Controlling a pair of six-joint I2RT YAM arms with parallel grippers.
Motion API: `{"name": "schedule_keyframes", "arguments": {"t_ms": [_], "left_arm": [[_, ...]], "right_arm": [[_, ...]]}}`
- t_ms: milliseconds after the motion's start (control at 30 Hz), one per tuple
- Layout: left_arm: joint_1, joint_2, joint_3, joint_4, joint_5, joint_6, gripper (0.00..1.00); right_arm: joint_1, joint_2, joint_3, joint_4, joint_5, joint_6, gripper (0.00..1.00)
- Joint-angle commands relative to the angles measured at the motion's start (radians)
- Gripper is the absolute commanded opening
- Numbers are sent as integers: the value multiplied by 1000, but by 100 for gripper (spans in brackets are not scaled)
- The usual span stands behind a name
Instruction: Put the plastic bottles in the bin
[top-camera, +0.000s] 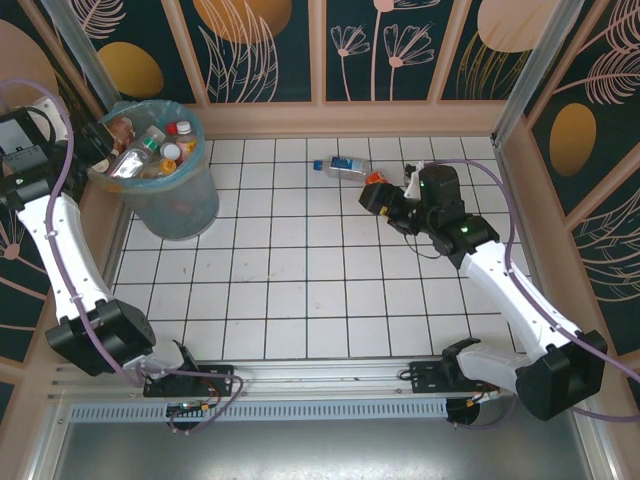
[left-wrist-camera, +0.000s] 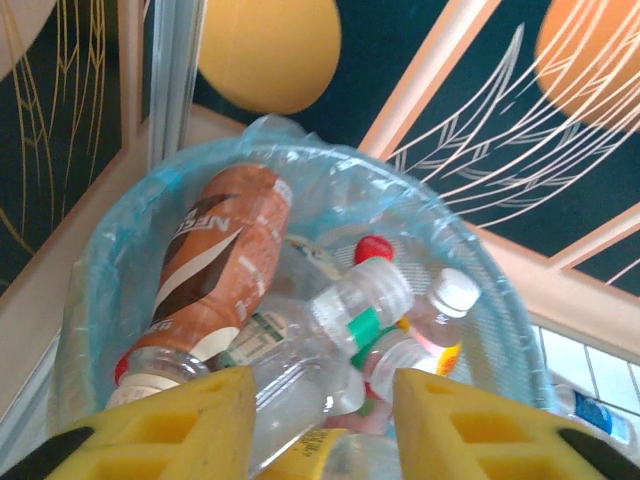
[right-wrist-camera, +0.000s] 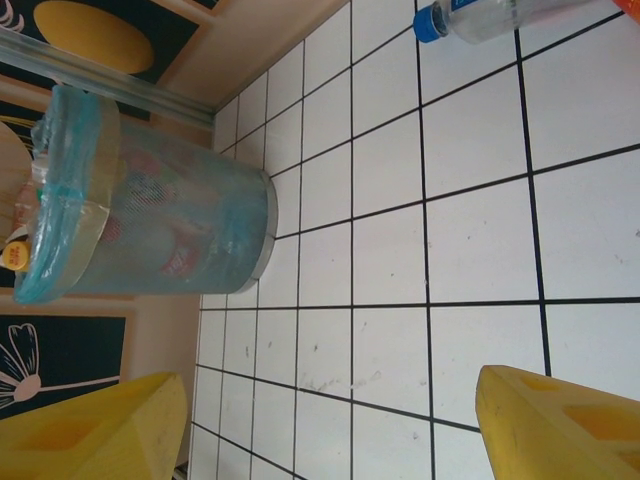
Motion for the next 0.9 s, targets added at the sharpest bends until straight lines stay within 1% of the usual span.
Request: {"name": "schedule_keyframes", "arguments": {"t_ms": [0,33,67,233,367,533,633,700,767,867], "left_arm": [[4,64,-23,-9,-39,4,36],[4,81,-24,-16,-45,0,32],[4,94,-33,-12,-45,-1,31],[4,140,-77,36,-63,-8,31],[4,182,-65,36,-54,-10,30],[4,173,-18,38,-47,-12,31],[4,165,58,24,-45,-19,35],[4,152,119,15,-39,-31,37],[4,121,168,26,-49,-50,41],[0,58,193,65,-72,-73,44]], "right_arm": [[16,2,7,34,32,18,77],[19,2,6,35,34,19,76],[19,2,5,33,34,21,77],[22,-8,-9,28,49,25,77],[22,-13,-9,21,61,28,77],[24,-16,3,14,79,28,77],[24,-6,21,3,93,8,77],[24,21,58,-32,116,-32,77],[22,72,118,-92,155,-96,78],[12,165,192,-157,231,-199,80]]}}
